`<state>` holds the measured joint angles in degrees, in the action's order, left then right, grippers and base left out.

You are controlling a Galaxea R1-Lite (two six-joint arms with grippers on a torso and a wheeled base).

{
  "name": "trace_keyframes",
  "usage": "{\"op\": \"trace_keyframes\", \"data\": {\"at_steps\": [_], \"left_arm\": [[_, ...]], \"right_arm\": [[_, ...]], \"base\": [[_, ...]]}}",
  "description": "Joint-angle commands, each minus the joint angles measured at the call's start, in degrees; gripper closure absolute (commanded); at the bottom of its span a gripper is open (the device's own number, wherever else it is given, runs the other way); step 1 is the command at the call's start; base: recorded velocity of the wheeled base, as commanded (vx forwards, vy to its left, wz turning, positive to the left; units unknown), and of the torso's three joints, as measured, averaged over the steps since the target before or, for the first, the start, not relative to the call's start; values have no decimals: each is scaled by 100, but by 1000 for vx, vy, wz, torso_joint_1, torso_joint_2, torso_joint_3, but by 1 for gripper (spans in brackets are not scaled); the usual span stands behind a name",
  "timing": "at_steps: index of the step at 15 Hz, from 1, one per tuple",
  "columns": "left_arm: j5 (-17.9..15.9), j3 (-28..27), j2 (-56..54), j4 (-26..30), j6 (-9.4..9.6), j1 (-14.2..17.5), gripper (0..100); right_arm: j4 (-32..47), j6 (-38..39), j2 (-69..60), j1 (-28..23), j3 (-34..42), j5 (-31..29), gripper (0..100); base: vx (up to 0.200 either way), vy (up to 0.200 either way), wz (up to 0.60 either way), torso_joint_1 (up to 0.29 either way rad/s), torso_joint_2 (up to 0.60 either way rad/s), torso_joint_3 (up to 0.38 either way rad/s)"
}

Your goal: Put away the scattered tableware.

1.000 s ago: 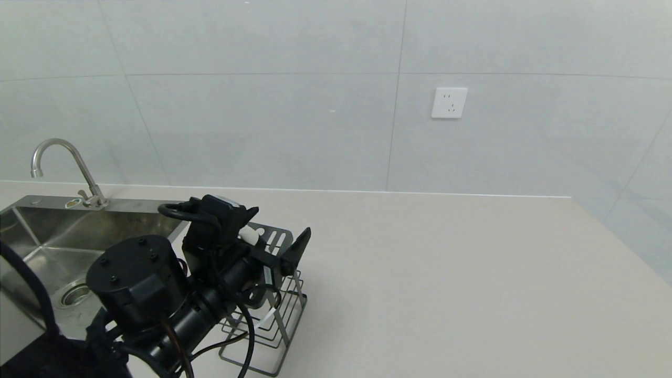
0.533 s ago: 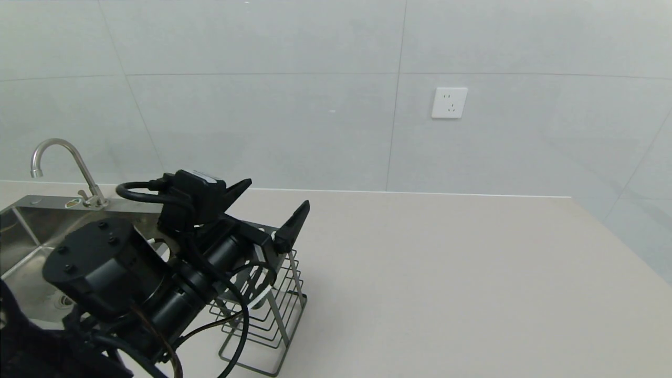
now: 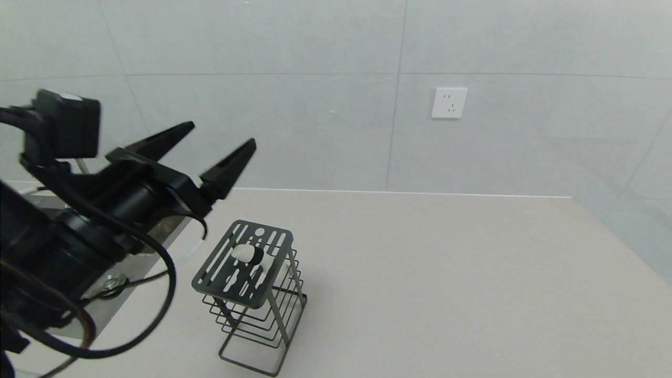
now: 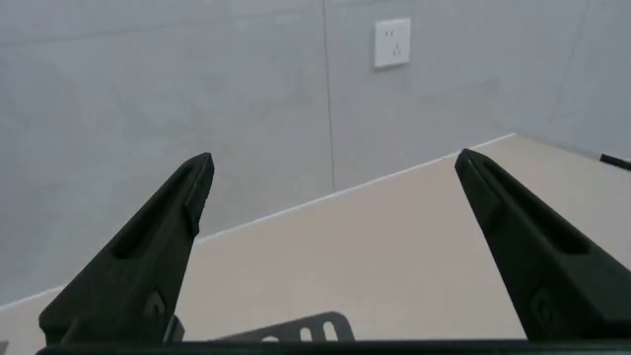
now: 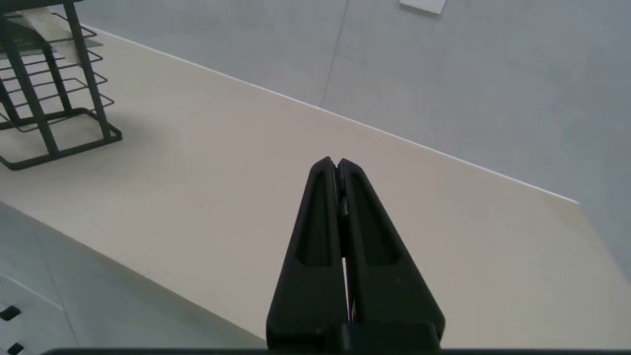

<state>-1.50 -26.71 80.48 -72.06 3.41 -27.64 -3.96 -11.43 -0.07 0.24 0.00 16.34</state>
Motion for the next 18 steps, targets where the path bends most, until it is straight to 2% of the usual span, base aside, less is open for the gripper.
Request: {"op": "trace_keyframes", "data": {"at_steps": [1, 2, 3, 6, 9, 10, 12, 13, 14, 16, 18], "left_arm": [[-852, 25, -1087, 201, -438, 1111, 0], [-966, 131, -1237, 183, -473, 1287, 0], [-1072, 553, -1808, 166, -517, 1586, 0], [-1081, 1317, -3162, 403, -605, 1630, 0], [-1089, 1546, -4673, 1089, -596, 2052, 0], [-1098, 1537, -5183, 1493, -587, 2122, 0], [-1116, 1528, -5974, 2284, -447, 2201, 0], [-1124, 1528, -6370, 2838, -192, 2148, 0], [-1124, 1520, -6686, 3242, -16, 2113, 0], [-1063, 1520, -7099, 3822, 37, 2157, 0], [-905, 1607, -7204, 4068, 45, 2377, 0]], "right_arm": [[9, 1, 7, 2, 0, -148, 100], [9, 1, 7, 2, 0, -157, 100], [9, 1, 7, 2, 0, -166, 100], [9, 1, 7, 2, 0, -166, 100], [9, 1, 7, 2, 0, -166, 100], [9, 1, 7, 2, 0, -166, 100], [9, 1, 7, 2, 0, -166, 100], [9, 1, 7, 2, 0, -166, 100], [9, 10, 7, 2, 0, -166, 100], [9, 1, 7, 2, 0, -166, 100], [9, 1, 7, 2, 0, -166, 100]], "base": [[0, 0, 0, 0, 0, 0], [0, 0, 0, 0, 0, 0], [0, 0, 0, 0, 0, 0], [0, 0, 0, 0, 0, 0], [0, 0, 0, 0, 0, 0], [0, 0, 0, 0, 0, 0], [0, 0, 0, 0, 0, 0], [0, 0, 0, 0, 0, 0], [0, 0, 0, 0, 0, 0], [0, 0, 0, 0, 0, 0], [0, 0, 0, 0, 0, 0]]}}
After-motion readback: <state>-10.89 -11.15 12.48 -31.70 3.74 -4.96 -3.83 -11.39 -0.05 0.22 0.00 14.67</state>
